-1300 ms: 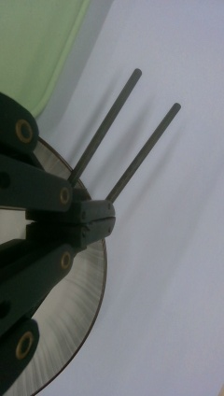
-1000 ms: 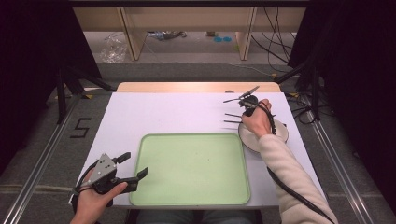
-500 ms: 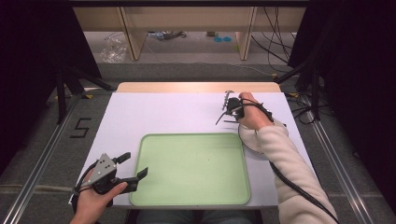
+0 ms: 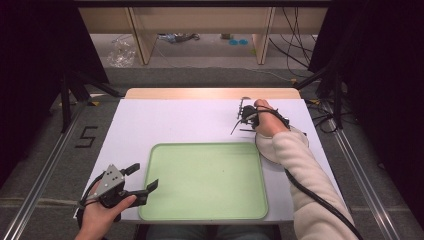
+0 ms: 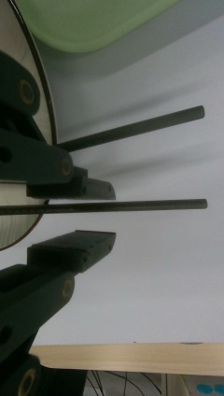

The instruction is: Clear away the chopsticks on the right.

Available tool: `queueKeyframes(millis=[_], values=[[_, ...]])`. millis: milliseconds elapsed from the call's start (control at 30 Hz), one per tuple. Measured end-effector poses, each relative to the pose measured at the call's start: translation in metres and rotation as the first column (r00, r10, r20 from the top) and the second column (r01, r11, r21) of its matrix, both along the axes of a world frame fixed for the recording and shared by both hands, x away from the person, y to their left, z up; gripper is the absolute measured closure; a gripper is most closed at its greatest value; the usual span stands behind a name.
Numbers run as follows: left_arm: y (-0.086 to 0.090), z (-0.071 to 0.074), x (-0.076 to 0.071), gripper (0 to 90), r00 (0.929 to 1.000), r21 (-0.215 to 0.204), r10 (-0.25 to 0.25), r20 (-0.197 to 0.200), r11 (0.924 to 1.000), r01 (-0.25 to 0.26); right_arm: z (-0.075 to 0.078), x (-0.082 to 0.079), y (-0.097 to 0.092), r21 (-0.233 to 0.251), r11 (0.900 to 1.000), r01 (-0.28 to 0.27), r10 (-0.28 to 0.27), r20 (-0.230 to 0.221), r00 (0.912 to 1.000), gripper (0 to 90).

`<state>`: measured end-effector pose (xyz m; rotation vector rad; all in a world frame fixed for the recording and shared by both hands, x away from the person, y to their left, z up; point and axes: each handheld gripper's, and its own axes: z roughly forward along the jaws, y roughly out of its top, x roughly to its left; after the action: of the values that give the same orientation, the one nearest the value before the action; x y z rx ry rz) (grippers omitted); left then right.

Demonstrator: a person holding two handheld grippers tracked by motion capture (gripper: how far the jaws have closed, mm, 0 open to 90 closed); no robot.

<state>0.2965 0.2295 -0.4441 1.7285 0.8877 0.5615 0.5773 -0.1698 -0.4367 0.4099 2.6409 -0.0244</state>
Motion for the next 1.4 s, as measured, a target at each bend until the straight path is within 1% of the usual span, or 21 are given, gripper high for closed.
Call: queueKeyframes(millis=[167, 300, 367, 400, 433, 567, 600, 700, 733, 800, 900, 933, 1000, 1100, 1133, 1167, 1200, 1233, 1333, 1367, 1400], values=[[0.000, 0.000, 0.000, 16.2, 1.0000, -0.001, 0.000, 0.001, 1.0000, 0.000, 0.000, 0.002, -0.002, 0.002, 1.0000, 0.006, -0.006, -0.008, 0.9999, 82.4], [0.000, 0.000, 0.000, 16.2, 1.0000, 0.000, 0.000, 0.000, 1.0000, 0.000, -0.001, 0.001, -0.002, -0.006, 0.9999, 0.010, -0.010, -0.018, 0.9998, 86.9], [0.000, 0.000, 0.000, 16.2, 1.0000, 0.002, -0.001, 0.000, 1.0000, 0.001, -0.001, 0.000, -0.002, -0.028, 0.9995, -0.011, 0.010, -0.014, 0.9998, 87.5], [0.000, 0.000, 0.000, 16.2, 1.0000, 0.002, -0.001, 0.000, 1.0000, 0.001, -0.001, 0.000, -0.002, -0.028, 0.9995, -0.011, 0.010, -0.014, 0.9998, 87.5], [0.000, 0.000, 0.000, 16.2, 1.0000, 0.001, -0.001, 0.000, 1.0000, 0.001, 0.000, -0.002, -0.001, -0.031, 0.9994, -0.017, 0.017, 0.001, 0.9998, 87.7], [0.000, 0.000, 0.000, 16.2, 1.0000, 0.001, -0.002, 0.000, 1.0000, 0.002, 0.002, -0.002, -0.001, -0.037, 0.9987, -0.034, 0.034, 0.013, 0.9993, 87.8], [0.000, 0.000, 0.000, 16.2, 1.0000, 0.001, -0.001, 0.000, 1.0000, 0.001, 0.005, -0.003, 0.000, -0.041, 0.9981, -0.045, 0.046, 0.023, 0.9987, 87.8], [0.000, 0.000, 0.000, 16.2, 1.0000, 0.001, -0.001, 0.001, 1.0000, 0.001, 0.009, -0.005, 0.001, -0.041, 0.9984, -0.037, 0.039, 0.028, 0.9989, 87.8], [0.000, 0.000, 0.000, 16.2, 1.0000, 0.001, -0.002, 0.001, 1.0000, 0.002, 0.013, -0.007, 0.002, -0.036, 0.9984, -0.043, 0.045, 0.045, 0.9980, 87.8], [0.000, 0.000, 0.000, 16.2, 1.0000, 0.001, -0.002, 0.000, 1.0000, 0.002, 0.015, -0.007, 0.003, -0.032, 0.9984, -0.047, 0.049, 0.053, 0.9974, 87.9], [0.000, 0.000, 0.000, 16.2, 1.0000, 0.000, -0.002, -0.002, 1.0000, 0.002, 0.027, -0.010, 0.005, -0.012, 0.9984, -0.055, 0.056, 0.088, 0.9946, 87.9], [0.000, 0.000, 0.000, 16.2, 1.0000, 0.000, -0.002, -0.002, 1.0000, 0.002, 0.027, -0.010, 0.005, -0.012, 0.9984, -0.055, 0.056, 0.088, 0.9946, 87.9], [0.000, 0.000, 0.000, 16.2, 1.0000, 0.001, -0.002, -0.001, 1.0000, 0.002, 0.035, -0.013, 0.008, 0.011, 0.9976, -0.068, 0.066, 0.120, 0.9906, 87.9], [0.000, 0.000, 0.000, 16.2, 1.0000, 0.000, -0.001, -0.001, 1.0000, 0.001, 0.043, -0.015, 0.009, 0.042, 0.9963, -0.076, 0.069, 0.139, 0.9879, 87.9], [0.000, 0.000, 0.000, 16.2, 1.0000, 0.000, -0.001, -0.001, 1.0000, 0.001, 0.043, -0.015, 0.009, 0.042, 0.9963, -0.076, 0.069, 0.139, 0.9879, 87.9], [0.000, 0.000, 0.000, 16.2, 1.0000, 0.000, -0.002, -0.001, 1.0000, 0.002, 0.049, -0.017, 0.010, 0.054, 0.9951, -0.082, 0.073, 0.150, 0.9860, 87.9], [0.000, 0.000, 0.000, 16.2, 1.0000, 0.000, -0.002, -0.001, 1.0000, 0.002, 0.049, -0.017, 0.010, 0.054, 0.9951, -0.082, 0.073, 0.150, 0.9860, 87.9], [0.000, 0.000, 0.000, 16.2, 1.0000, 0.001, -0.002, -0.001, 1.0000, 0.002, 0.055, -0.019, 0.010, 0.080, 0.9931, -0.086, 0.072, 0.170, 0.9829, 87.9], [0.000, 0.000, 0.000, 16.2, 1.0000, 0.000, -0.002, -0.001, 1.0000, 0.002, 0.064, -0.022, 0.010, 0.106, 0.9899, -0.094, 0.072, 0.199, 0.9774, 87.9], [0.000, 0.000, 0.000, 16.2, 1.0000, 0.001, -0.002, -0.001, 1.0000, 0.002, 0.064, -0.022, 0.010, 0.106, 0.9899, -0.094, 0.072, 0.199, 0.9774, 87.9], [0.000, 0.000, 0.000, 16.2, 1.0000, 0.001, -0.001, -0.001, 1.0000, 0.001, 0.069, -0.024, 0.010, 0.129, 0.9866, -0.100, 0.071, 0.214, 0.9743, 87.9]])
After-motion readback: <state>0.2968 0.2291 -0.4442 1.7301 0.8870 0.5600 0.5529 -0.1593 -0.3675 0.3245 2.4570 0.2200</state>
